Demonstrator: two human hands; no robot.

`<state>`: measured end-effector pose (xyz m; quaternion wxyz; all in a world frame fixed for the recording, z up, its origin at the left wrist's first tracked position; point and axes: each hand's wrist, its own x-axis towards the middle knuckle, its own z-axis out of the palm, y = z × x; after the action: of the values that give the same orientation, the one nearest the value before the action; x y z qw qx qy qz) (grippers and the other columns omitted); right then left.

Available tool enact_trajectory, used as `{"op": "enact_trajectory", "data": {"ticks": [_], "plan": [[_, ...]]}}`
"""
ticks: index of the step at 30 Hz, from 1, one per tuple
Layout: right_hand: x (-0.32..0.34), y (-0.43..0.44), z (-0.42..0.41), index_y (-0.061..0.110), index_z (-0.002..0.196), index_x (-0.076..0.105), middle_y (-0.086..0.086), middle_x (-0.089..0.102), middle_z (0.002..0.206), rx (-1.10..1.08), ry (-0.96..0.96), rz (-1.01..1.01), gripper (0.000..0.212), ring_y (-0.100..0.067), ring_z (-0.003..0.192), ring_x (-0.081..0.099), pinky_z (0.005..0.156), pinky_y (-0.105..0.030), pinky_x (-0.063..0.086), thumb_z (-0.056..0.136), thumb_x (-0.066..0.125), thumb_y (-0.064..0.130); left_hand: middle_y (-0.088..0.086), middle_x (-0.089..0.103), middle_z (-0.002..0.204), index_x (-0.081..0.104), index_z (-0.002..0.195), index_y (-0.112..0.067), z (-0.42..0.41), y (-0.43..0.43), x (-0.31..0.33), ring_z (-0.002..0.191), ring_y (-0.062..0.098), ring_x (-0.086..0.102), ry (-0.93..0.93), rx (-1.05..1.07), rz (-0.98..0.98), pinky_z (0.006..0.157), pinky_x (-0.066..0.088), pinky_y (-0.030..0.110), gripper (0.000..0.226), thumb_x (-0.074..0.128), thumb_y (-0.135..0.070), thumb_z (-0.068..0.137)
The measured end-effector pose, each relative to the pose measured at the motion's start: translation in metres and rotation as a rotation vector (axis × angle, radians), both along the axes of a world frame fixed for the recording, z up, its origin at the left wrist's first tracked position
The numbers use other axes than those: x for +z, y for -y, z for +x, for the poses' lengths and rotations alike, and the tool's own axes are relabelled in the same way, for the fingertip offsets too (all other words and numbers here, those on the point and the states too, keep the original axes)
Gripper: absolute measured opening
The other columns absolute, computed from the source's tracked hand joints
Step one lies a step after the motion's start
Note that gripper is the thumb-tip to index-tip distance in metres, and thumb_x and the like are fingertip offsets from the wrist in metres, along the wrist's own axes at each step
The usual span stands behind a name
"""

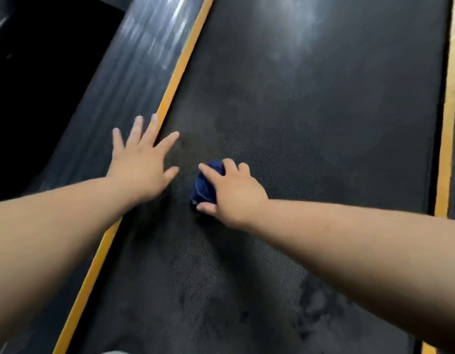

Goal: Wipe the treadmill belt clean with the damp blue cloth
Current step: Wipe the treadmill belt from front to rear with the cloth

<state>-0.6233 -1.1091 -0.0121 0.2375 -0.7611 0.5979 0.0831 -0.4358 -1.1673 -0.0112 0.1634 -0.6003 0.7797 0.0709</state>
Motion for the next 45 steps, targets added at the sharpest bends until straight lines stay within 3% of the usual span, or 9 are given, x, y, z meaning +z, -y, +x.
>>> {"op": "enact_trajectory", "data": {"ticks": [5,11,16,22,27,33,37,42,45], "plan": [[-0.013,0.021,-0.019,0.03,0.124,0.05,-0.003,0.039,0.128,0.156,0.029,-0.13,0.04,-0.03,0.109,0.038,0.082,-0.037,0.045,0.085,0.059,0.038,0.008,-0.032,0.151,-0.005,0.149,-0.04,0.008,-0.035,0.0,0.142,0.038,-0.018,-0.07,0.258,0.156,0.111,0.013,0.063,0.09,0.051,-0.067,0.083],[-0.022,0.088,-0.035,0.029,0.132,0.051,-0.001,0.028,0.152,-0.26,-0.065,-0.21,0.044,-0.033,0.126,0.031,0.097,-0.035,0.036,0.088,0.053,0.018,0.013,-0.029,0.152,-0.011,0.149,-0.035,0.015,-0.058,-0.012,0.142,0.039,-0.019,-0.02,0.265,0.169,0.114,0.007,0.059,0.113,0.054,-0.08,0.068],[-0.042,0.011,-0.013,0.023,0.12,0.06,-0.008,0.043,0.142,0.031,0.023,-0.375,0.042,-0.04,0.108,0.042,0.09,-0.045,0.044,0.082,0.052,0.039,0.014,-0.028,0.152,-0.014,0.148,-0.033,0.013,-0.064,-0.017,0.142,0.039,-0.017,0.01,0.24,0.12,0.113,0.008,0.059,0.128,0.059,-0.084,0.056],[-0.046,0.038,-0.023,0.018,0.094,0.072,-0.008,0.062,0.122,0.354,0.139,-0.426,0.031,-0.041,0.096,0.053,0.078,-0.048,0.05,0.078,0.046,0.023,0.008,-0.023,0.155,-0.016,0.148,-0.028,0.022,-0.066,-0.016,0.144,0.034,-0.014,-0.032,0.216,0.097,0.116,0.009,0.053,0.13,0.06,-0.082,0.058],[-0.039,0.101,-0.011,0.021,0.131,0.051,-0.003,0.044,0.141,-0.173,0.095,-0.406,0.046,-0.036,0.121,0.038,0.099,-0.043,0.039,0.085,0.053,0.017,0.009,-0.023,0.155,-0.016,0.149,-0.025,0.02,-0.062,-0.014,0.144,0.032,-0.013,-0.025,0.221,0.074,0.115,0.009,0.052,0.133,0.062,-0.081,0.058],[-0.038,0.008,0.022,0.016,0.113,0.055,-0.001,0.055,0.119,0.114,0.231,-0.349,0.038,-0.031,0.102,0.045,0.084,-0.045,0.044,0.079,0.056,0.035,0.003,-0.021,0.157,-0.015,0.149,-0.015,0.021,-0.064,-0.012,0.145,0.027,-0.013,-0.063,0.27,0.075,0.117,0.008,0.049,0.138,0.064,-0.08,0.056],[-0.052,0.042,0.008,0.017,0.103,0.061,-0.002,0.06,0.115,0.315,0.191,-0.448,0.032,-0.036,0.1,0.051,0.075,-0.045,0.047,0.08,0.049,0.035,-0.005,-0.022,0.157,-0.015,0.149,-0.017,0.025,-0.064,-0.004,0.145,0.02,-0.014,-0.15,0.32,0.092,0.117,0.005,0.044,0.134,0.067,-0.074,0.06],[-0.043,0.097,0.015,0.016,0.118,0.053,-0.008,0.041,0.137,-0.085,0.033,-0.409,0.046,-0.034,0.123,0.033,0.098,-0.045,0.033,0.08,0.054,0.042,-0.012,-0.017,0.157,-0.004,0.151,-0.024,0.02,-0.052,0.02,0.146,0.024,-0.001,-0.216,0.404,0.183,0.115,0.018,0.044,0.119,0.076,-0.056,0.069],[-0.043,0.056,0.037,0.01,0.129,0.047,-0.017,0.031,0.147,0.031,0.075,-0.364,0.065,-0.037,0.128,0.029,0.107,-0.046,0.026,0.075,0.04,0.045,-0.01,-0.014,0.156,0.0,0.15,-0.022,0.017,-0.047,0.028,0.146,0.026,0.002,-0.218,0.43,0.227,0.113,0.022,0.043,0.103,0.074,-0.038,0.079]]}}
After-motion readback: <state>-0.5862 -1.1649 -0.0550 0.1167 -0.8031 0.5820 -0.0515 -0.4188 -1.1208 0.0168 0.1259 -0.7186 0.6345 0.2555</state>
